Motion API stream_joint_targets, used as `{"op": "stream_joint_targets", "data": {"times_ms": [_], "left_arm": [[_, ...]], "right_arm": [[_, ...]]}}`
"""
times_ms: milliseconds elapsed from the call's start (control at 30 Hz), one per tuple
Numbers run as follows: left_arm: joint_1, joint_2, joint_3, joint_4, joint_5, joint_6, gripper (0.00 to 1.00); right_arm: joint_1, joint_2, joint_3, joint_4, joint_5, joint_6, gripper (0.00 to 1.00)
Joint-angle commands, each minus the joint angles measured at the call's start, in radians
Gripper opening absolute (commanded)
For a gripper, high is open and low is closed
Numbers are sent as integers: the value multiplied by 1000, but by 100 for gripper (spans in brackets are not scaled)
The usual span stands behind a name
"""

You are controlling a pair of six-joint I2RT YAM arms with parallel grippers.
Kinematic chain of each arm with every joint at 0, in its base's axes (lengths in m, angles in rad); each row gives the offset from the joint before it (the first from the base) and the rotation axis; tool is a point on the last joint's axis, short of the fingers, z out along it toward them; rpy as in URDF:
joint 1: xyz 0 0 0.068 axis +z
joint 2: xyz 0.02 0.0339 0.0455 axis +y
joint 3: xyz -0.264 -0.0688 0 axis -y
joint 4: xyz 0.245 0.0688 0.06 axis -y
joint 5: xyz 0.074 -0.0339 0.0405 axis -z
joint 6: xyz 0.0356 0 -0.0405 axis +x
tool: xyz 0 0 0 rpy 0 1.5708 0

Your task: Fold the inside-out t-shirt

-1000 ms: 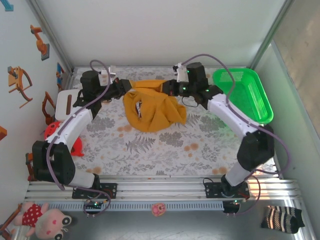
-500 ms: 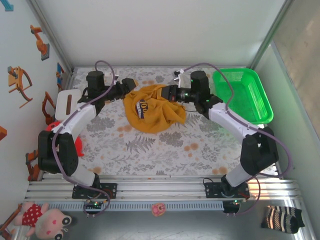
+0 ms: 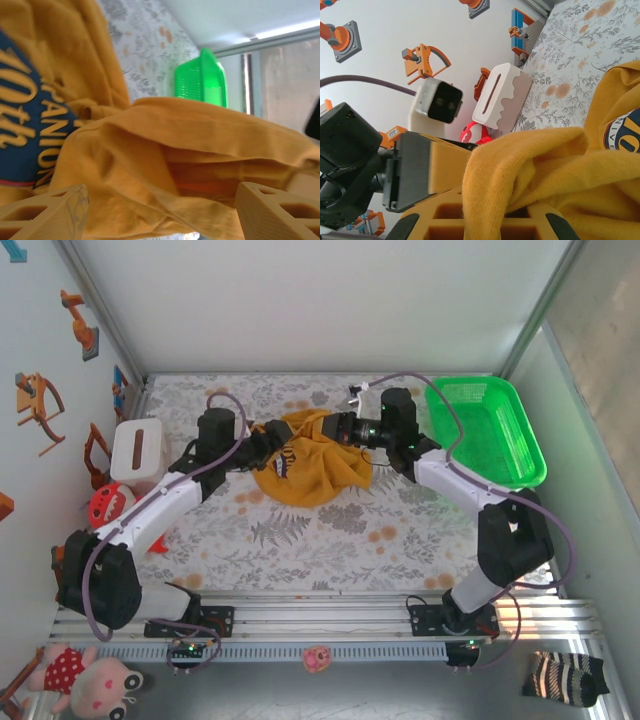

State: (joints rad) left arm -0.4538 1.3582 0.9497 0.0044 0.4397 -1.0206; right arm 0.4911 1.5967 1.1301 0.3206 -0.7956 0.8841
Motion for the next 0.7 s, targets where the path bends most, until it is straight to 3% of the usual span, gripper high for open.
{"op": "stream_joint_targets", "data": {"times_ms": [0,233,300,367,400,467,533,567,667], "left_arm": [[-14,19,22,-24,-64,-81,77],[-37,123,106,-4,-40,-90,74],[-52,148,117,26,-27,-89,56],[-62,164,116,55,-13,-79,17],[-64,164,112,63,-8,-67,3],[-69,150,93,48,-17,-5,0],[-76,127,70,24,-24,79,0],[-88,113,62,-15,-44,143,0],[-142,85,38,-104,-93,307,0]], "right_arm": [[-3,-23,-6,39,-2,11,0],[-3,-28,-17,40,5,12,0],[-3,-30,-23,38,9,8,0],[-10,-36,-42,35,25,6,0],[-14,-40,-59,37,33,6,0],[-35,-56,-109,19,67,-3,3],[-62,-89,-171,-49,143,-29,27],[-75,-111,-198,-109,196,-46,34],[-94,-182,-224,-315,349,-128,37]]}}
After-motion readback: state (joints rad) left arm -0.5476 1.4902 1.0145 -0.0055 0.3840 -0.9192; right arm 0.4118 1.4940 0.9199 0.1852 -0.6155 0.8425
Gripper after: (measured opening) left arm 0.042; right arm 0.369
